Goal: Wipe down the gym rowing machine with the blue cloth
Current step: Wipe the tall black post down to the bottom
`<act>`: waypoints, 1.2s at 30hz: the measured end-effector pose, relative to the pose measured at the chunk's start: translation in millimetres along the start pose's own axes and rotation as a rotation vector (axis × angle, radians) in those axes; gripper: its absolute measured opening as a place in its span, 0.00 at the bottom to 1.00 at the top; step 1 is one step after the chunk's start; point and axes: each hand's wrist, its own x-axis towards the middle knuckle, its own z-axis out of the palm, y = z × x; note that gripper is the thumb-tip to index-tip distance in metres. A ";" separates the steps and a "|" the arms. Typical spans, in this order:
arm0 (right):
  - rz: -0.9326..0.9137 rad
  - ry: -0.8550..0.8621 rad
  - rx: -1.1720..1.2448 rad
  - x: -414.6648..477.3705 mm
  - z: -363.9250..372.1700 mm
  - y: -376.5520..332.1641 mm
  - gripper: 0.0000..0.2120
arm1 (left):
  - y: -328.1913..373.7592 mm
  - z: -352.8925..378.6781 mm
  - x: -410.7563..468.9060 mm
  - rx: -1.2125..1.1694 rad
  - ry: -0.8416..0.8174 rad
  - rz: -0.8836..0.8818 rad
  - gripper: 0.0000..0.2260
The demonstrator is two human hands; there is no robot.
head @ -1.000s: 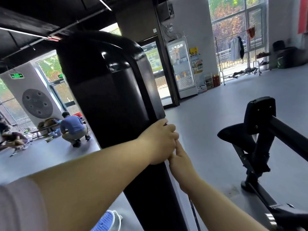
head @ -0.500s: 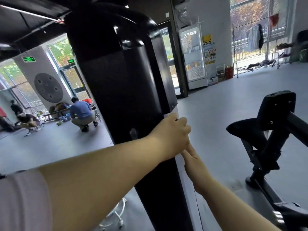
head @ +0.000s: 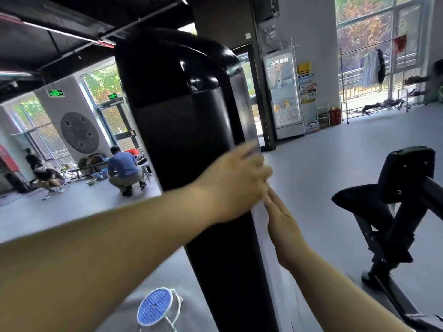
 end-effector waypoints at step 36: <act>-0.191 0.209 0.120 -13.9 61.5 -55.2 0.17 | 7.5 73.4 -114.5 -0.242 0.601 -0.043 0.10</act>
